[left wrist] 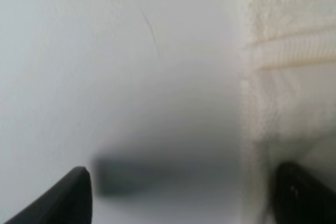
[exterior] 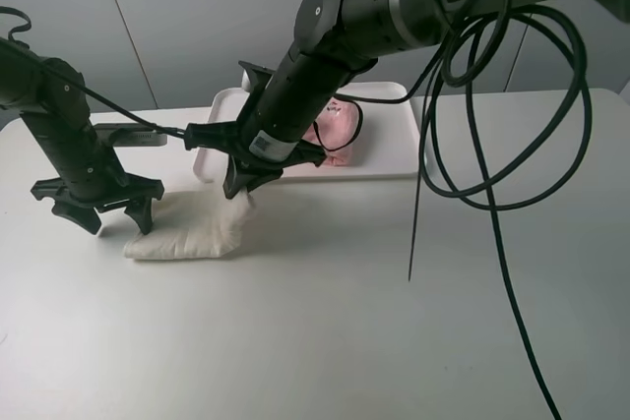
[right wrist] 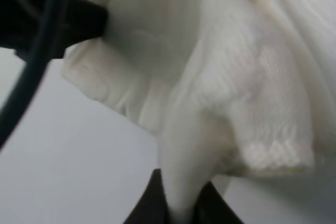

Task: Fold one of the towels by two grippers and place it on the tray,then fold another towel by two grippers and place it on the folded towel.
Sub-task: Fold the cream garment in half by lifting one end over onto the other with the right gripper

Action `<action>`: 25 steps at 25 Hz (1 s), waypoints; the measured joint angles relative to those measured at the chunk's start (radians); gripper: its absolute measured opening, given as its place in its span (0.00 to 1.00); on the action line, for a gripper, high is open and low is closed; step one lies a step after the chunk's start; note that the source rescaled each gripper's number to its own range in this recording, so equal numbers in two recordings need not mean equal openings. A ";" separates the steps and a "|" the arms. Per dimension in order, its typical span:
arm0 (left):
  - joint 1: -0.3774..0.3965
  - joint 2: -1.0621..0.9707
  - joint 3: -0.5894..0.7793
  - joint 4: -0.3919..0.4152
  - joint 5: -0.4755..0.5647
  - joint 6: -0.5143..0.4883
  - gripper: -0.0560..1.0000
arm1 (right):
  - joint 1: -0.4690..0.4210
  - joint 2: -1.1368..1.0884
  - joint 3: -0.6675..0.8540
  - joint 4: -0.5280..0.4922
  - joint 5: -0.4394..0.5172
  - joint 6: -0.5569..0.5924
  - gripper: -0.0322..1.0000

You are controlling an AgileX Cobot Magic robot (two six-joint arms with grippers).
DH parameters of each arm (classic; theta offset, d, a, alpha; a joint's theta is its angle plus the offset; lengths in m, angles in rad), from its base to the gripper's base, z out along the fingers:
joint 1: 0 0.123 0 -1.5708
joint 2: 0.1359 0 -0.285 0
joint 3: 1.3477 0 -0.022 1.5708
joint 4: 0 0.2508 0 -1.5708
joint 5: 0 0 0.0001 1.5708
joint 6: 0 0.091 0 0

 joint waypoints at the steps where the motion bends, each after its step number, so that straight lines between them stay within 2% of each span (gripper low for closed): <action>1: 0.000 0.000 0.000 0.000 0.000 0.000 0.96 | 0.000 0.006 0.000 0.035 0.000 -0.017 0.05; 17: 0.000 0.000 0.000 0.000 0.000 -0.002 0.96 | 0.000 0.175 0.000 0.672 -0.029 -0.476 0.05; 20: 0.000 0.000 0.000 0.000 0.000 0.000 0.96 | 0.000 0.199 0.000 0.748 -0.030 -0.538 0.05; 25: 0.000 0.000 0.000 -0.002 -0.002 0.036 0.96 | 0.000 0.224 0.000 0.801 -0.030 -0.581 0.05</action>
